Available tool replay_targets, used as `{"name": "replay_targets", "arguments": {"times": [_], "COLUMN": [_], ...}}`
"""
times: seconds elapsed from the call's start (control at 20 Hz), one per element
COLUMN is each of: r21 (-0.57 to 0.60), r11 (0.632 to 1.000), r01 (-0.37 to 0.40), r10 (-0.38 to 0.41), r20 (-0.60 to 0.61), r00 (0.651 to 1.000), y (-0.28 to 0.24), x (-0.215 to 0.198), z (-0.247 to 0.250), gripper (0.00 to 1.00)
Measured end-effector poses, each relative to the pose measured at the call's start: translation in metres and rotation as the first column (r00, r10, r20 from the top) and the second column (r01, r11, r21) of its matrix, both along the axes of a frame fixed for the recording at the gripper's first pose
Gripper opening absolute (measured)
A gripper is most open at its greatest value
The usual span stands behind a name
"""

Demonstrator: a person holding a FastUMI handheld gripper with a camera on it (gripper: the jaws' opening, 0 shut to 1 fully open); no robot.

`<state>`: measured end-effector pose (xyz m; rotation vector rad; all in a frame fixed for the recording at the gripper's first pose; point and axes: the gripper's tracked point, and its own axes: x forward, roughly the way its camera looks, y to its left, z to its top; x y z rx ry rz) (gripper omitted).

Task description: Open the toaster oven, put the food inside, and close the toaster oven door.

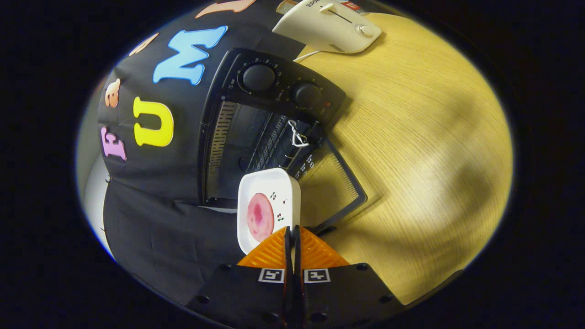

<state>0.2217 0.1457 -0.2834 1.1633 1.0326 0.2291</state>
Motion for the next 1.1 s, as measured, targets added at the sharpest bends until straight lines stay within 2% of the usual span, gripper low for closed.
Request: {"name": "replay_targets", "arguments": {"times": [0.25, 0.45, 0.75, 0.95, 1.1], "r21": [0.011, 0.017, 0.023, 0.025, 0.013], "r11": [0.992, 0.970, 0.896, 0.848, 0.823], "r01": [0.122, 0.242, 0.443, 0.530, 0.568], "r10": [-0.123, -0.242, -0.444, -0.530, -0.567], "r20": [0.016, 0.000, 0.011, -0.012, -0.036], "r00": [0.992, 0.970, 0.896, 0.848, 0.823], "y": [0.011, 0.022, 0.031, 0.035, 0.038], "x": [0.035, 0.062, 0.101, 0.120, 0.129], "z": [0.006, 0.004, 0.006, 0.000, -0.008], "gripper": [0.02, 0.02, 0.02, 0.02, 0.02]}}
